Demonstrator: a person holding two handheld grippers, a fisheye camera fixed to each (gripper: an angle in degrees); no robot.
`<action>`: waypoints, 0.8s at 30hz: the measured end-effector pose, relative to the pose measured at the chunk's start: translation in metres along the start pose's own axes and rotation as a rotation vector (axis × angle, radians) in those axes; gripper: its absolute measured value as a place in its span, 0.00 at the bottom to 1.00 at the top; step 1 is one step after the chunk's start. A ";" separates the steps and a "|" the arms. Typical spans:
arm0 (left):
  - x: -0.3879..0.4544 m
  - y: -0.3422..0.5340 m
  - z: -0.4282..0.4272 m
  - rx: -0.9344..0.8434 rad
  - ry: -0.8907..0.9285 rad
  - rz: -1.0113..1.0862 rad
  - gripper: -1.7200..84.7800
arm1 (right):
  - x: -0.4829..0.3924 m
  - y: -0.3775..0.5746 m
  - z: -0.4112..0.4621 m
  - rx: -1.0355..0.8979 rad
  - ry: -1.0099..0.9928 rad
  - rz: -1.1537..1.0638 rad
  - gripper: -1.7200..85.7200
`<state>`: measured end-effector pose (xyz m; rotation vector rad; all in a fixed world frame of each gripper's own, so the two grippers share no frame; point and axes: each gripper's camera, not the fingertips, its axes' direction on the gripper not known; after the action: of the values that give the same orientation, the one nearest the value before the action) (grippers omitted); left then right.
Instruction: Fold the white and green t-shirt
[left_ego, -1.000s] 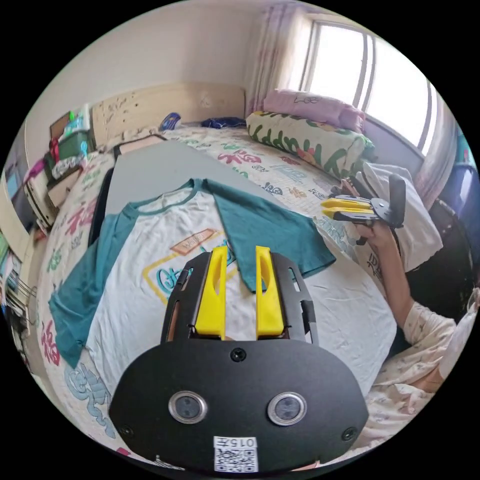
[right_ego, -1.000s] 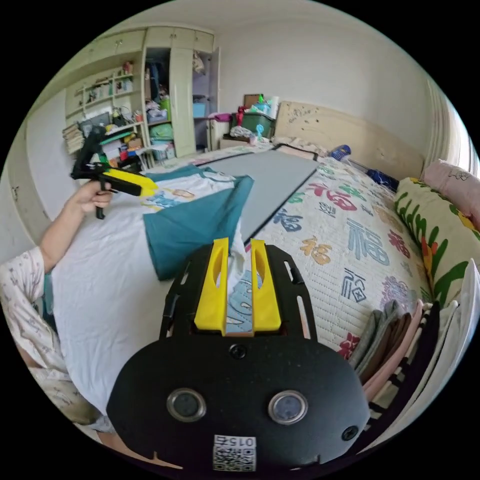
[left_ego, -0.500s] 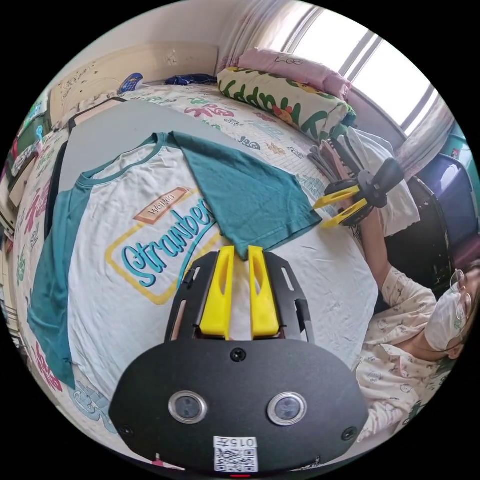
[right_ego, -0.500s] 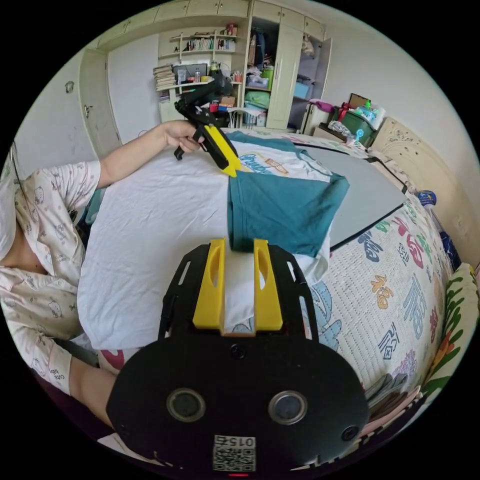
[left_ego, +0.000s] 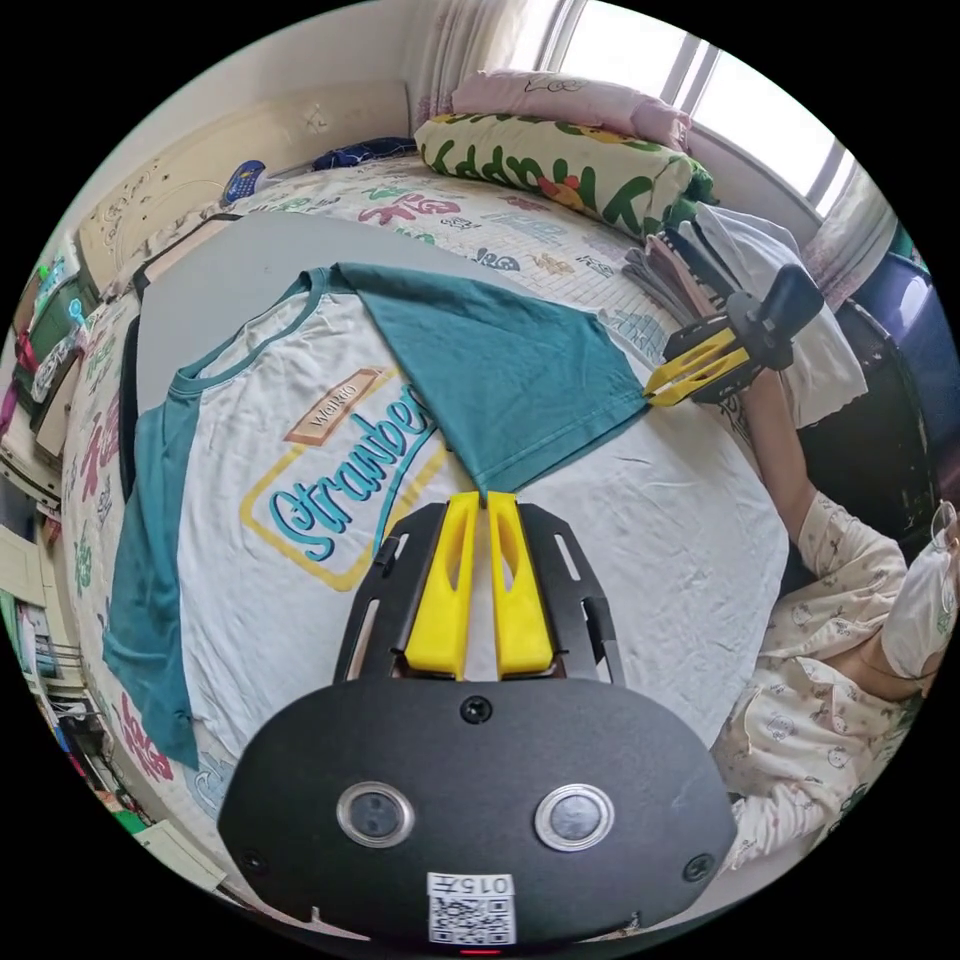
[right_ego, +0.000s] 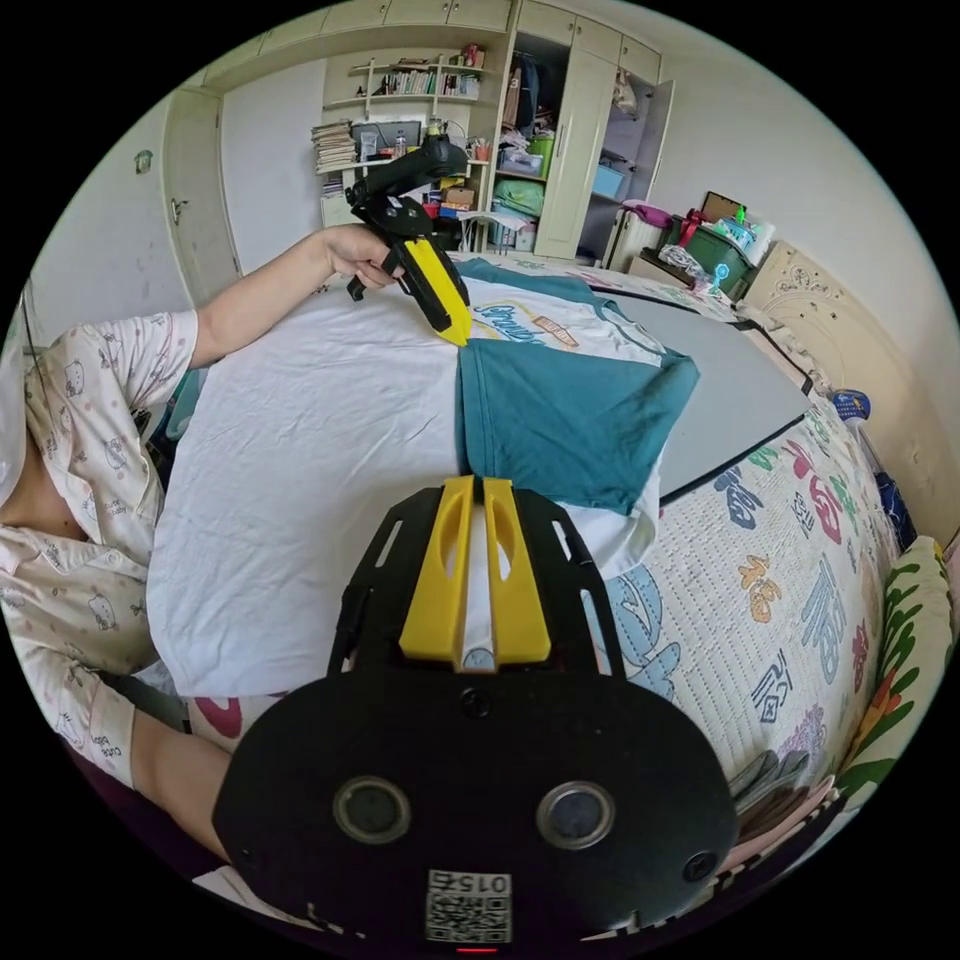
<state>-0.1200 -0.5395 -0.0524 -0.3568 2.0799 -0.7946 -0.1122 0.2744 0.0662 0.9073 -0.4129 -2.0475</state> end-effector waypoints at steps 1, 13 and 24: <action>0.007 -0.001 -0.012 0.005 -0.033 0.002 0.02 | 0.004 0.004 -0.005 0.031 0.013 0.013 0.04; 0.078 -0.041 -0.086 0.086 -0.070 0.143 0.03 | 0.032 0.029 0.023 0.059 0.014 0.027 0.07; -0.008 -0.069 -0.243 0.285 -0.001 -0.083 0.04 | 0.039 0.037 0.078 -0.045 0.038 -0.032 0.07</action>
<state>-0.3136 -0.4882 0.1025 -0.2866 1.9262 -1.1243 -0.1635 0.2190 0.1234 0.9297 -0.3318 -2.0568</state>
